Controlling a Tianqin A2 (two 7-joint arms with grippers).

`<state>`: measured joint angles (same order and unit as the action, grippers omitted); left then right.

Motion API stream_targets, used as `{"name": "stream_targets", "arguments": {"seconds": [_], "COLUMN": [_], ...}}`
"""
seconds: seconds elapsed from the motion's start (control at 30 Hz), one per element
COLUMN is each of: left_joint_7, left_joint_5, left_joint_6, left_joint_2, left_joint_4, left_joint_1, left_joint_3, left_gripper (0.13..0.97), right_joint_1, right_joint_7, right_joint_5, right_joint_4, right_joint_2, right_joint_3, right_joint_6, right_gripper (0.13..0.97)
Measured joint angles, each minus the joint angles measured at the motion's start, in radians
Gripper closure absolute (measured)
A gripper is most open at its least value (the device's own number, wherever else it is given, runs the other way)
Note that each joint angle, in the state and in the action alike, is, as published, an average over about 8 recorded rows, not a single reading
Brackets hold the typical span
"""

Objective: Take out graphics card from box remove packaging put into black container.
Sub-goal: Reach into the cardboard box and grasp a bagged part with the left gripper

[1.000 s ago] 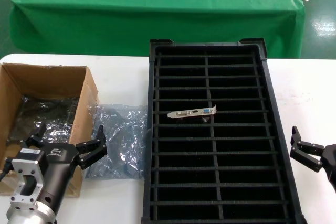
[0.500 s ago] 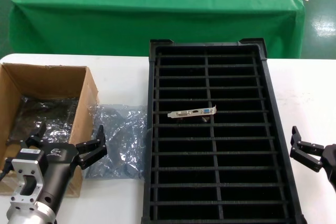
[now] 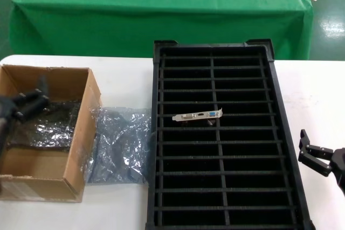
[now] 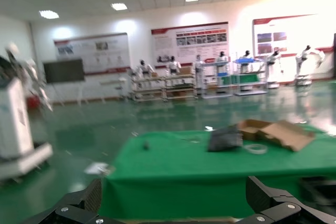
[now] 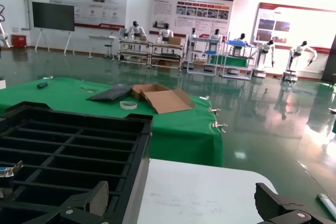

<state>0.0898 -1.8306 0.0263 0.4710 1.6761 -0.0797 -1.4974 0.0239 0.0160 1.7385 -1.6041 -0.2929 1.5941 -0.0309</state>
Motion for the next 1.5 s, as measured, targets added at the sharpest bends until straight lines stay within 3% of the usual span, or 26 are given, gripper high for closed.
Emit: {"name": "stream_targets", "arguments": {"seconds": [0.07, 0.17, 0.33, 0.43, 0.5, 0.6, 0.73, 1.03, 1.23, 1.5], "left_joint_7": [-0.018, -0.08, -0.207, -0.24, -0.241, -0.245, -0.286, -0.508, -0.652, -0.763], "left_joint_5": [-0.009, -0.038, -0.056, 0.005, 0.066, 0.157, 0.231, 0.279, 0.296, 0.337], "left_joint_6": [0.016, 0.046, 0.045, 0.001, -0.043, -0.121, -0.228, -0.415, -0.49, -0.526], "left_joint_2": [0.043, 0.133, 0.288, 0.341, 0.353, 0.344, 0.305, 0.21, 0.163, 0.148], "left_joint_4": [-0.017, -0.066, -0.21, -0.32, -0.394, -0.5, -0.624, -0.84, -0.967, -1.027], "left_joint_1": [-0.024, -0.074, -0.201, -0.287, -0.34, -0.416, -0.507, -0.663, -0.738, -0.775], "left_joint_3": [0.002, -0.046, -0.228, -0.341, -0.4, -0.459, -0.496, -0.509, -0.502, -0.499], "left_gripper": [0.132, 0.132, 0.132, 0.132, 0.132, 0.132, 0.132, 0.132, 0.132, 0.132], "right_joint_1": [0.0, 0.0, 0.0, 0.0, 0.0, 0.0, 0.0, 0.0, 0.0, 0.0], "right_joint_7": [0.0, 0.0, 0.0, 0.0, 0.0, 0.0, 0.0, 0.0, 0.0, 0.0], "right_joint_5": [0.0, 0.0, 0.0, 0.0, 0.0, 0.0, 0.0, 0.0, 0.0, 0.0], "right_joint_4": [0.0, 0.0, 0.0, 0.0, 0.0, 0.0, 0.0, 0.0, 0.0, 0.0], "right_joint_2": [0.0, 0.0, 0.0, 0.0, 0.0, 0.0, 0.0, 0.0, 0.0, 0.0], "right_joint_3": [0.0, 0.0, 0.0, 0.0, 0.0, 0.0, 0.0, 0.0, 0.0, 0.0], "right_joint_6": [0.0, 0.0, 0.0, 0.0, 0.0, 0.0, 0.0, 0.0, 0.0, 0.0], "right_gripper": [0.129, 0.129, 0.129, 0.129, 0.129, 0.129, 0.129, 0.129, 0.129, 0.129]}}
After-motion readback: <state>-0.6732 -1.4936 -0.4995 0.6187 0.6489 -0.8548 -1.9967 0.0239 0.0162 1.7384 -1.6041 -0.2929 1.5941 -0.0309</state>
